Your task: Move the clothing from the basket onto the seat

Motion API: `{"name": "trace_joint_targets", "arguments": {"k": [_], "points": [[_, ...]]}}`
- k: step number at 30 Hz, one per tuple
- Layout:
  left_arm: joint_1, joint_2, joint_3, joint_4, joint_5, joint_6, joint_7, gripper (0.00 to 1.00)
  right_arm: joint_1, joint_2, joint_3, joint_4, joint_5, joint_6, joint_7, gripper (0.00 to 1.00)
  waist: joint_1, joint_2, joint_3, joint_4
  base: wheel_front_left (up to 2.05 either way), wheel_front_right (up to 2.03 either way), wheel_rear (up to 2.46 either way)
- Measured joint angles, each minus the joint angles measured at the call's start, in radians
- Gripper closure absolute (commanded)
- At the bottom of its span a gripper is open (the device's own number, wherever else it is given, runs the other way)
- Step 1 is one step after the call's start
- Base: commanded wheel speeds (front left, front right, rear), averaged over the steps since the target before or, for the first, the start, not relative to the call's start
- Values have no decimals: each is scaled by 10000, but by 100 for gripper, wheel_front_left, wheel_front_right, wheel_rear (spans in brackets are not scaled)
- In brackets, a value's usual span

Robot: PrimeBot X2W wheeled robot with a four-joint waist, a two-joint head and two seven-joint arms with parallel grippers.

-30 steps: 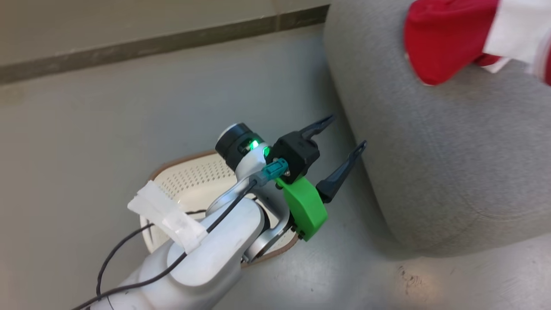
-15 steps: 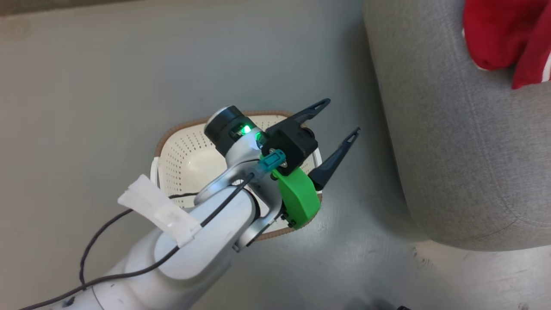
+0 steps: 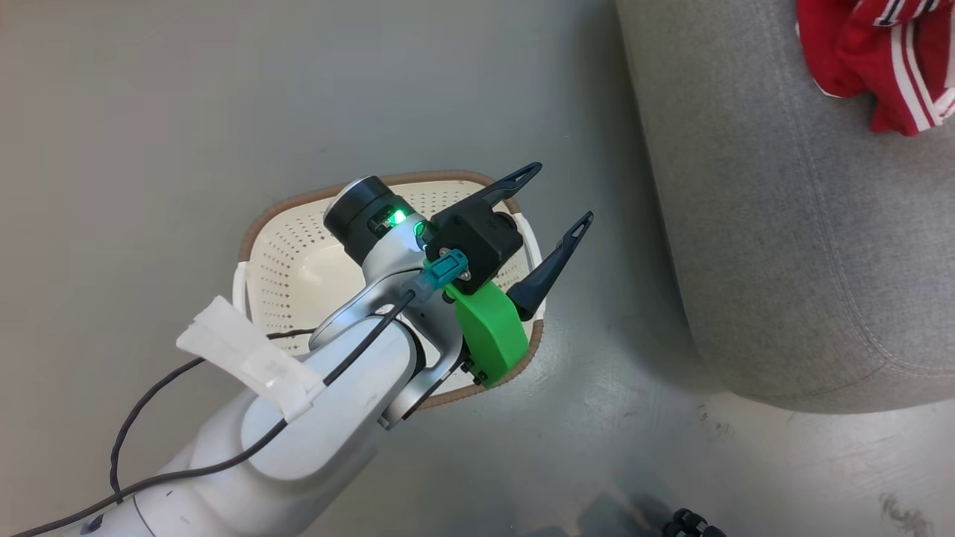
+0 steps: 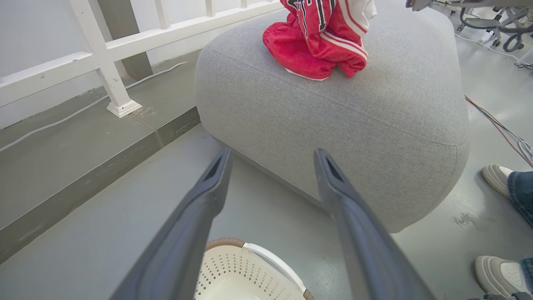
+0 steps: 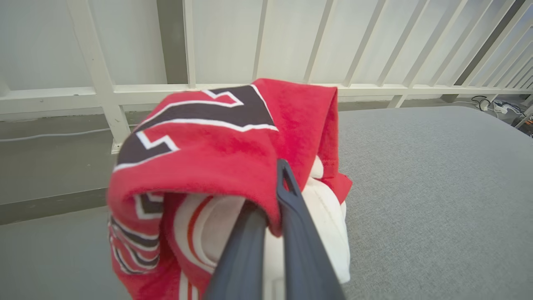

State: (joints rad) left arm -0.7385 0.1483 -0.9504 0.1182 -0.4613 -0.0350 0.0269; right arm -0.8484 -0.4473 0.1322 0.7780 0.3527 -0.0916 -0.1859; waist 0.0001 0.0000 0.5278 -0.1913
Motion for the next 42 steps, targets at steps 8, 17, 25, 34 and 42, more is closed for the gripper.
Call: {"name": "trace_joint_targets", "arguments": {"k": [8, 17, 25, 34, 42], "points": [[0, 8, -12, -59, -2, 0, 73, 0, 122, 157, 48, 573, 2, 31, -236, 100, -1, 0, -25, -194, 0, 0, 0], [3, 232, 38, -81, -2, 0, 90, 0, 48, 512, 324, 892, -6, 311, -441, 5, -1, 0, -75, -385, 0, 0, 0], [7, 291, 138, -142, -13, 15, 86, 0, 47, 686, 539, 1045, -38, 679, -560, 0, -1, 0, -228, -649, 0, 0, 0], [34, 430, 345, -207, -48, 104, 12, 0, 211, 1024, 771, 1037, -121, 1175, -644, 0, -1, 0, -376, -1219, 0, 0, 0], [314, 539, 527, -61, -199, 178, -320, 0, 697, 976, 663, 322, -295, 1344, -648, 0, 0, 0, -727, -1731, 0, 0, 0]]}}
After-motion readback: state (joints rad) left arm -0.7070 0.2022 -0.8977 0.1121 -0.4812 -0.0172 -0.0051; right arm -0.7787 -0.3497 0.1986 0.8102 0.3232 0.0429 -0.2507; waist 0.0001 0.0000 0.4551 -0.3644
